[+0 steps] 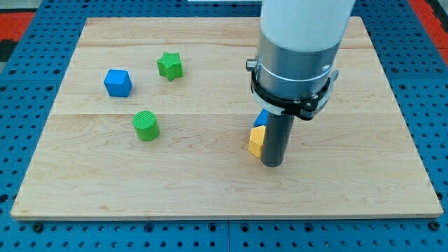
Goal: Push the yellow hexagon along with blue triangle towards center
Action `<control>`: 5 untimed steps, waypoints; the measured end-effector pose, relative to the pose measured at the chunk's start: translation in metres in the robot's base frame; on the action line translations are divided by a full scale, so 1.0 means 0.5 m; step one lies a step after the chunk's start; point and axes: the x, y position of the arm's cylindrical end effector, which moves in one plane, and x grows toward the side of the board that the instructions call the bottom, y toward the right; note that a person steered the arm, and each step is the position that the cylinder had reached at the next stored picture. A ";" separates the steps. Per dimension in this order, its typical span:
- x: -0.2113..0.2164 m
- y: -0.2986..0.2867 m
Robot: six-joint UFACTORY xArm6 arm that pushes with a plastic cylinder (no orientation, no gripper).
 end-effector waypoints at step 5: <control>0.024 -0.059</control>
